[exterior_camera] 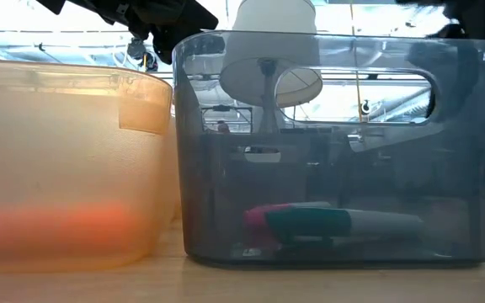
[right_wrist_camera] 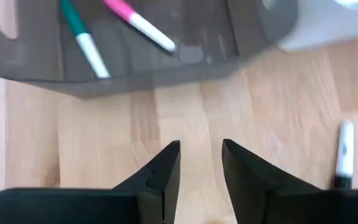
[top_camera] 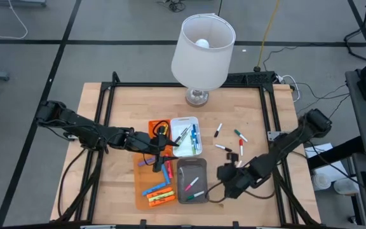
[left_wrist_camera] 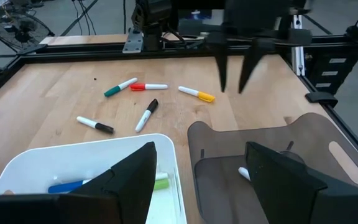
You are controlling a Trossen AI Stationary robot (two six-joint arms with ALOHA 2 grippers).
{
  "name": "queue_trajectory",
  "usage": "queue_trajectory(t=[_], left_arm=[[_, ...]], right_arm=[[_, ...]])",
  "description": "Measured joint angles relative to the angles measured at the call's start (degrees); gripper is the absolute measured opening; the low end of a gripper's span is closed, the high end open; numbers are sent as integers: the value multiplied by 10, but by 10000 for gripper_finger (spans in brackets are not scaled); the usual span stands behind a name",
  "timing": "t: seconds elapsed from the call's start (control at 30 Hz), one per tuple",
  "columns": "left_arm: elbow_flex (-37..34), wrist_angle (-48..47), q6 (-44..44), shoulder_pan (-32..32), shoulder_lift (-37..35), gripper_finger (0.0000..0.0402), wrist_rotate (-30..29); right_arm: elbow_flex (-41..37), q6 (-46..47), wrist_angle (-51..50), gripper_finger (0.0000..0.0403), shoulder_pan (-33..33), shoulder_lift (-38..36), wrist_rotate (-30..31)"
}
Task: Pick & Place Markers
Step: Put the green small highlighter pen into the black bin
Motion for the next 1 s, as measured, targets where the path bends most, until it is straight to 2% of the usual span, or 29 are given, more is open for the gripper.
queue_trajectory(t=[0.23,0.33,0.5,0.57,0.8,1.0], left_arm=[[0,1,0,0,0,250,0],[0,1,0,0,0,250,0],[0,1,0,0,0,250,0],[0,1,0,0,0,250,0],[0,1,1,0,0,250,0],[0,4,1,0,0,250,0]], right_arm=[[-108,66,1,94,-15,-91,16],[-155,71,-5,90,-30,-139,71],[-240,103,-12,82,-65,-217,219],[-271,131,-12,78,-86,-240,239],[-356,190,4,74,-178,-270,143],[-398,168,43,83,-249,-271,133]])
